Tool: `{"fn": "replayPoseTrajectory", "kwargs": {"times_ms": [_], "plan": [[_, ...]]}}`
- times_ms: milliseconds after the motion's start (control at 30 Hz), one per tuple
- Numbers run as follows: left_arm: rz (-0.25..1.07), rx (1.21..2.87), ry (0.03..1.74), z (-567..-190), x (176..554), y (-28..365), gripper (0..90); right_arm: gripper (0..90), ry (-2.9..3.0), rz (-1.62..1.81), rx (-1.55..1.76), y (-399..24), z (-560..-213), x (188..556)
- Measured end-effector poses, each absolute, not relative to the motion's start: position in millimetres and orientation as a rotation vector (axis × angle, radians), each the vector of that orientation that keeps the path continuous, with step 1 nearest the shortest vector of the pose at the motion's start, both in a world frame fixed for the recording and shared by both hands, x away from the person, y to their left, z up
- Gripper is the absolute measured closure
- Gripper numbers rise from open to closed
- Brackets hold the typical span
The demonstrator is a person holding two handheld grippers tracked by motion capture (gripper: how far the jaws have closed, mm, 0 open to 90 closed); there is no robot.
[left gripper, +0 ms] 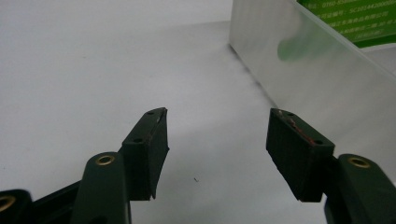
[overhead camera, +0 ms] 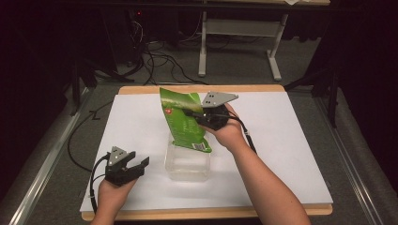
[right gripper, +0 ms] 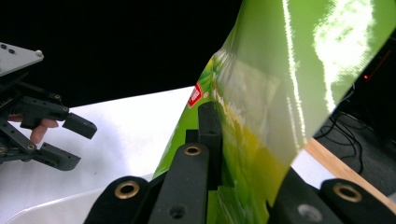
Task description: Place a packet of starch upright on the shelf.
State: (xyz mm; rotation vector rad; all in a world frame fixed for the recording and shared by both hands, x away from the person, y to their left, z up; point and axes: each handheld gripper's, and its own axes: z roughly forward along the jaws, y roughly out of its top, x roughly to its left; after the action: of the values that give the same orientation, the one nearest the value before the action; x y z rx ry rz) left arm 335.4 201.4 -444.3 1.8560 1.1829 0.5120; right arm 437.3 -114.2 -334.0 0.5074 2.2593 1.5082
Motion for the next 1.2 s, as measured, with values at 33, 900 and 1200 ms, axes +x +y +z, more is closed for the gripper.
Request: {"fn": "replayPoseTrajectory", "kwargs": {"times_ms": [33,900,1200], "plan": [[0.51,1.857,1.183,-444,336,201,39.3,90.0,2.259,1.508,0.507,-114,-334,437],[0.509,1.867,1.178,-445,335,200,39.5,89.8,2.252,1.606,0.6,-117,-374,416],[0.507,1.868,1.174,-445,335,198,39.7,76.5,2.25,1.571,0.694,-139,-386,404]]}}
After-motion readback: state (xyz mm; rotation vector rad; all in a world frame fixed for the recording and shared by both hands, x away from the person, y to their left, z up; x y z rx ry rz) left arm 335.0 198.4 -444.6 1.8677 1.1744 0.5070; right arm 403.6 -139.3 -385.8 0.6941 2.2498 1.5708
